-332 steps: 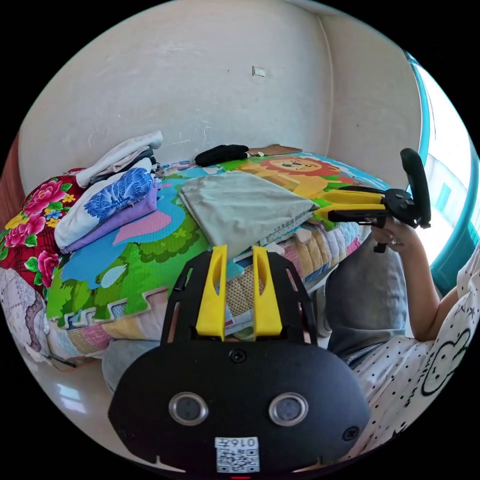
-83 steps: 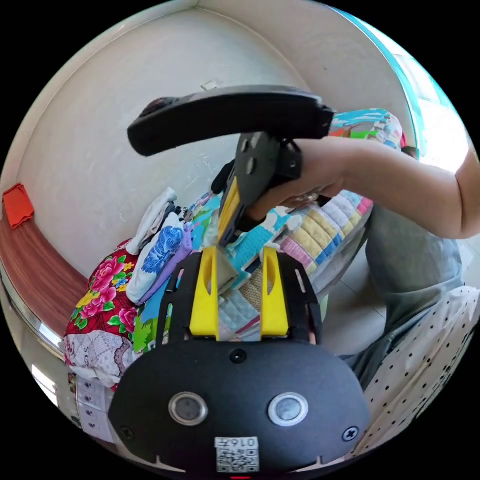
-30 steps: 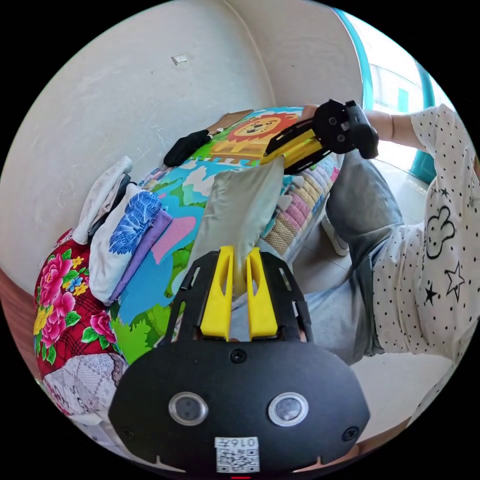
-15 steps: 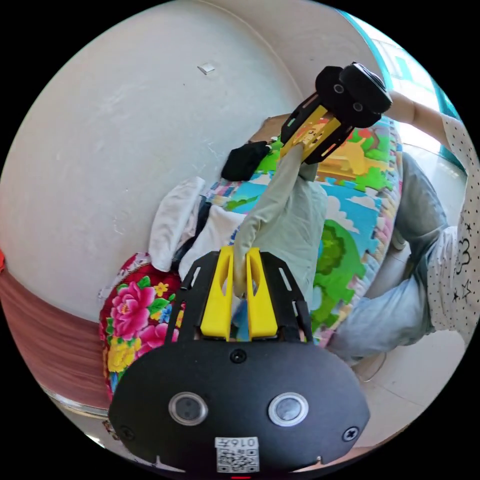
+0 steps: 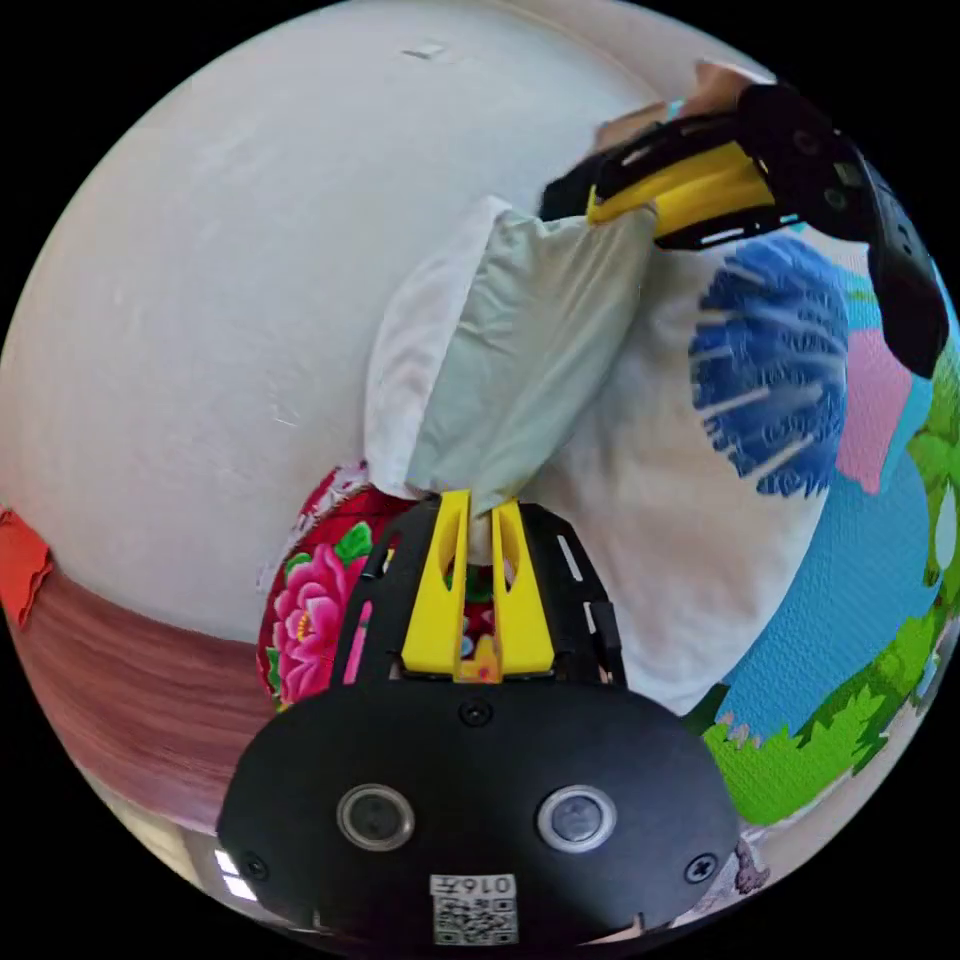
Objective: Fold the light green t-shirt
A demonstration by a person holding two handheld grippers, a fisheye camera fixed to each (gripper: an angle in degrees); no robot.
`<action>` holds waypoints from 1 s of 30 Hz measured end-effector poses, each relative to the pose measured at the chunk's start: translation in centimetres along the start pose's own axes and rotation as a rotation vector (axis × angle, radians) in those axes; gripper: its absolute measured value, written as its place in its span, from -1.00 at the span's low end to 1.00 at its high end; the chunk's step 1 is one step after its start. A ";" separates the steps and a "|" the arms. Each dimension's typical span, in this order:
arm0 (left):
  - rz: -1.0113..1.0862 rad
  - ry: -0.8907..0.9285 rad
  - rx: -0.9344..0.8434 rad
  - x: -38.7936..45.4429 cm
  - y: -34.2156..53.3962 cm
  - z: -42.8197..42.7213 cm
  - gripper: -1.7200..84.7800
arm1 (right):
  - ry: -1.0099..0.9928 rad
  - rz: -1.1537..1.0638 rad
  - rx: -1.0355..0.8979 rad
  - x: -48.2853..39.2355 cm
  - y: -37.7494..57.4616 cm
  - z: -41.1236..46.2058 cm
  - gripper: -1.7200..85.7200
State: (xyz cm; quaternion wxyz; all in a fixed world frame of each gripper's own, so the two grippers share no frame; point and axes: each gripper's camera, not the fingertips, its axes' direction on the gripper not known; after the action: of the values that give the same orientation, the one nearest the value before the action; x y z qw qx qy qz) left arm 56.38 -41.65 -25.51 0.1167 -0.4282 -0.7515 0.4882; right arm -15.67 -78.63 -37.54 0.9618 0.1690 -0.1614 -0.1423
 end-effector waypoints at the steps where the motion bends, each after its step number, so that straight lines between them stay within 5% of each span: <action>1: 0.033 0.009 -0.004 1.0 0.1 0.8 -0.91 | -0.045 -0.079 -0.008 -2.4 -0.9 -0.1 -0.86; 10: 0.170 -0.130 0.044 1.0 2.2 1.0 -0.96 | -0.266 -0.013 0.020 2.5 -1.1 -1.9 -0.86; 17: 0.244 -0.138 0.025 2.1 4.3 1.3 -0.98 | -0.017 -0.080 0.036 2.1 -0.6 -2.5 -0.86; 27: 0.007 -0.057 -0.005 -1.4 7.5 1.8 -0.98 | -0.094 -0.076 0.067 7.7 4.2 -2.6 -0.86; 30: -0.163 -0.006 0.029 -4.2 10.1 0.5 -0.98 | -0.298 -0.028 0.206 10.7 9.1 -4.6 -0.90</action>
State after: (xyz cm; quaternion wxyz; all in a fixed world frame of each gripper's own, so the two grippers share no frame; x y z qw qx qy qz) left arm 63.95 -43.59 -33.16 0.1601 -0.3622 -0.7772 0.4891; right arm -2.34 -72.69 -35.48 0.9028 0.2458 -0.3134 -0.1620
